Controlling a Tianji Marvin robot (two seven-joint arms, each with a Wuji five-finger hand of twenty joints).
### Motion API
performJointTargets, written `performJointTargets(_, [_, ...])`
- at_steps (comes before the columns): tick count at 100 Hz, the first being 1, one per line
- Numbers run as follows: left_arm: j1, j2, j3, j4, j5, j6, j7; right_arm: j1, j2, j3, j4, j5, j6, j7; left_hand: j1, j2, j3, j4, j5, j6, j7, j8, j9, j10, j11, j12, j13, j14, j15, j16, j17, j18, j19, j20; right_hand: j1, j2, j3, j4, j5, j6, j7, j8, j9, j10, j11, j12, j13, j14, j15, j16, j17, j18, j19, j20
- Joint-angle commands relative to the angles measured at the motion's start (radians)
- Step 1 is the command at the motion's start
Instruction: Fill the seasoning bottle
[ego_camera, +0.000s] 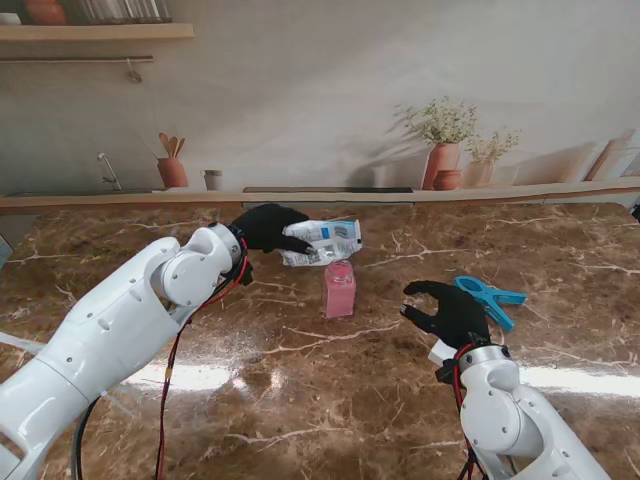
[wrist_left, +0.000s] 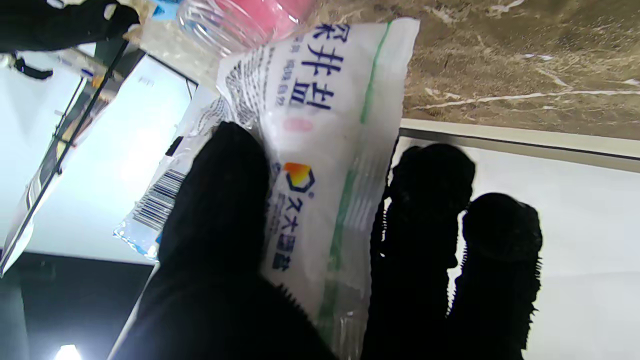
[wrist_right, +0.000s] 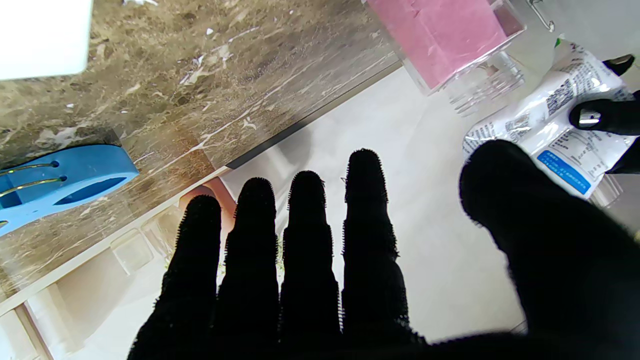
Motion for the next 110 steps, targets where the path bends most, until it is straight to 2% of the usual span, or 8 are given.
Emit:
performJointTargets(1, [0.027, -0.009, -0.007, 0.014, -0.005, 0.003, 0.025, -0.005, 0.001, -0.003, -0.007, 0.000, 0.010, 0.019, 0.166, 0.102, 0.065, 0.033, -0.004, -0.197, 0.115, 0.068, 0.033, -0.108, 0.134, 0.044, 0.008, 0.019, 0.038, 0.013, -0.011, 0.019, 0.040, 0.032, -0.044, 0.010, 0.018, 0.015, -0.028, -0.004, -0.010, 0.007, -0.003, -0.003, 0.000, 0.012, -0.001, 0.004, 0.001, 0.019, -0.002, -0.004, 0.004, 0.022])
performJointTargets(28, [0.130, -0.065, -0.066, 0.041, -0.085, -0.038, 0.239, 0.009, 0.001, -0.022, -0.046, -0.021, 0.036, 0.017, 0.165, 0.097, 0.074, 0.032, -0.002, -0.195, 0.121, 0.066, 0.030, -0.105, 0.134, 0.042, -0.002, 0.034, 0.037, 0.016, -0.027, 0.027, 0.037, 0.041, -0.031, -0.001, 0.013, 0.011, -0.100, 0.040, -0.049, -0.006, 0.006, 0.002, 0.007, 0.015, 0.030, 0.015, 0.017, 0.026, 0.025, 0.004, 0.026, 0.031])
performJointTargets(32, [0.145, -0.078, -0.068, 0.044, -0.102, -0.052, 0.277, 0.013, 0.001, -0.027, -0.054, -0.027, 0.041, 0.012, 0.165, 0.097, 0.078, 0.031, -0.002, -0.194, 0.121, 0.065, 0.022, -0.070, 0.129, 0.041, -0.015, 0.041, 0.031, 0.016, -0.043, 0.029, 0.028, 0.042, -0.027, -0.003, 0.013, 0.010, -0.104, 0.043, -0.054, -0.007, 0.013, 0.003, 0.013, 0.019, 0.050, 0.020, 0.031, 0.035, 0.042, 0.013, 0.061, 0.050])
performJointTargets(58, [0.223, -0.146, -0.037, 0.045, -0.210, -0.150, 0.433, 0.039, 0.005, -0.053, -0.148, -0.061, 0.098, 0.039, 0.168, 0.104, 0.097, 0.027, -0.019, -0.186, 0.123, 0.057, -0.029, -0.065, 0.068, 0.008, -0.099, 0.053, -0.049, -0.006, -0.142, 0.011, -0.069, 0.031, 0.001, -0.027, -0.004, 0.000, -0.194, 0.126, -0.110, -0.025, 0.074, 0.009, 0.086, 0.094, 0.275, 0.030, 0.303, 0.261, 0.226, 0.071, 0.500, 0.312])
performJointTargets(66, [0.247, -0.158, -0.027, 0.033, -0.249, -0.171, 0.445, 0.047, 0.005, -0.061, -0.178, -0.052, 0.123, 0.060, 0.179, 0.118, 0.095, 0.028, -0.032, -0.180, 0.124, 0.050, -0.067, -0.079, 0.038, -0.008, -0.153, 0.050, -0.090, -0.012, -0.235, -0.018, -0.137, 0.015, 0.006, -0.027, -0.024, -0.003, -0.238, 0.170, -0.137, -0.035, 0.063, 0.013, 0.110, 0.131, 0.289, 0.027, 0.339, 0.283, 0.241, 0.069, 0.543, 0.307])
performJointTargets(87, [0.294, -0.193, -0.004, 0.035, -0.295, -0.238, 0.517, 0.079, -0.012, -0.117, -0.219, 0.024, 0.197, 0.044, 0.187, 0.123, 0.083, 0.031, -0.030, -0.188, 0.127, 0.046, -0.068, -0.069, 0.027, -0.017, -0.161, 0.056, -0.095, -0.012, -0.251, -0.017, -0.146, 0.018, -0.003, -0.015, -0.089, -0.005, -0.304, 0.231, -0.171, -0.053, 0.019, 0.033, 0.106, 0.143, 0.295, 0.044, 0.324, 0.267, 0.253, 0.082, 0.563, 0.271])
performJointTargets(91, [0.302, -0.198, -0.001, 0.036, -0.299, -0.248, 0.529, 0.086, -0.016, -0.129, -0.221, 0.036, 0.207, 0.035, 0.190, 0.125, 0.082, 0.031, -0.032, -0.190, 0.124, 0.045, -0.066, -0.102, 0.027, -0.012, -0.163, 0.058, -0.095, -0.012, -0.253, -0.018, -0.137, 0.024, -0.002, -0.014, -0.097, -0.005, -0.319, 0.248, -0.178, -0.057, 0.009, 0.039, 0.103, 0.141, 0.298, 0.045, 0.321, 0.265, 0.254, 0.084, 0.564, 0.268])
performJointTargets(110, [0.333, -0.213, 0.003, 0.036, -0.316, -0.288, 0.564, 0.123, -0.038, -0.184, -0.214, 0.075, 0.255, -0.023, 0.196, 0.130, 0.078, 0.030, -0.028, -0.196, 0.126, 0.048, -0.068, -0.071, 0.004, -0.019, -0.177, 0.066, -0.099, -0.013, -0.272, -0.021, -0.136, 0.034, 0.042, -0.023, -0.111, -0.005, -0.349, 0.276, -0.150, -0.060, 0.016, 0.044, 0.172, 0.160, 0.330, 0.041, 0.354, 0.279, 0.279, 0.087, 0.608, 0.255])
